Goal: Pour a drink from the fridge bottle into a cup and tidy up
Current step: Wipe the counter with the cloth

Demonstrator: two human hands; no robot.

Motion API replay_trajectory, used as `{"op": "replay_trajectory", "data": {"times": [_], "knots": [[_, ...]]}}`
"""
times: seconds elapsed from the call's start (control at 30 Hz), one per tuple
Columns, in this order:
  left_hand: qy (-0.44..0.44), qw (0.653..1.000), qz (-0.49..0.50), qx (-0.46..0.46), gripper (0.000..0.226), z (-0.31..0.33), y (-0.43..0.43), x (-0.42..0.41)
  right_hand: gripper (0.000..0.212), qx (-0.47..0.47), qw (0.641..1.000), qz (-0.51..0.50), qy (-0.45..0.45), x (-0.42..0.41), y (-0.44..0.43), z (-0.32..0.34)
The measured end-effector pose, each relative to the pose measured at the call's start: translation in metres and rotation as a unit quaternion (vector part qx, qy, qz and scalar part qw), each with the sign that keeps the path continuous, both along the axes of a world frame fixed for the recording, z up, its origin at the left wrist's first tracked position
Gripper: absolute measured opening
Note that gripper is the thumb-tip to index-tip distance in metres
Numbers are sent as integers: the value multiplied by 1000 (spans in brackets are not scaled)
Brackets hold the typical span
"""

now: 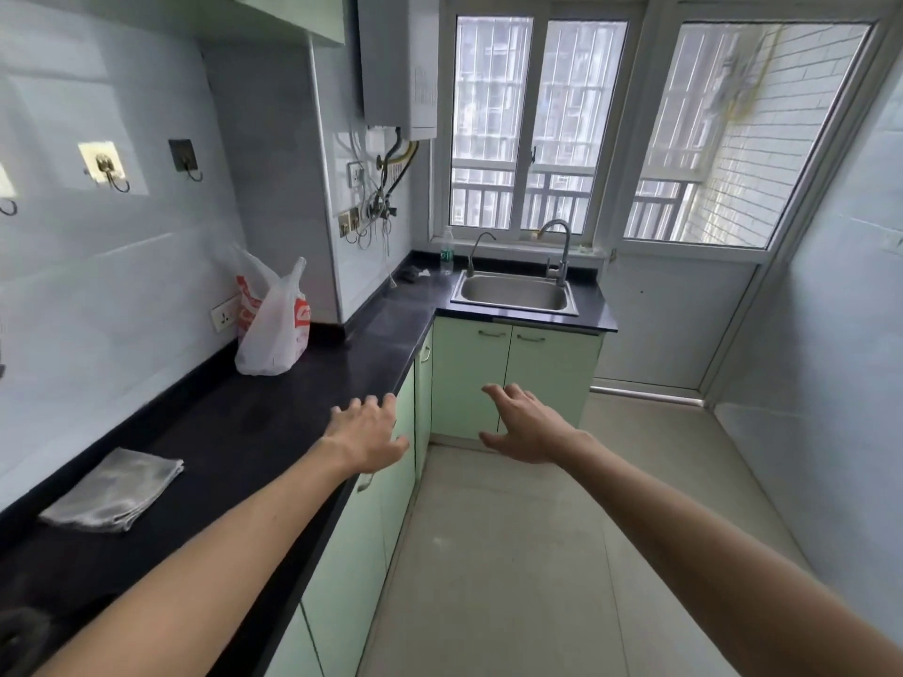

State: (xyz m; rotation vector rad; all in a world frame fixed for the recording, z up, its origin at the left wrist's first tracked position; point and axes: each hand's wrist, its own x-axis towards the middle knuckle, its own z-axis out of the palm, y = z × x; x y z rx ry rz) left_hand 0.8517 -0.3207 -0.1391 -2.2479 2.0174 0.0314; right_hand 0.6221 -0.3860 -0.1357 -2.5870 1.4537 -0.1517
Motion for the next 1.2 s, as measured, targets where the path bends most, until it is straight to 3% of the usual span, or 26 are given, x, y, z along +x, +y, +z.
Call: {"op": "replay_trajectory", "data": {"times": [0.6, 0.93, 1.2], "knots": [[-32, 999, -7, 27, 66, -36, -149, 27, 76, 39, 998, -2, 47, 13, -140, -42], [-29, 999, -9, 20, 64, -35, -253, 83, 78, 34, 998, -8, 43, 78, -247, -33], [-22, 999, 21, 12, 62, -37, -288, 141, 80, 28, 999, 20, 31, 142, -304, -27]]}}
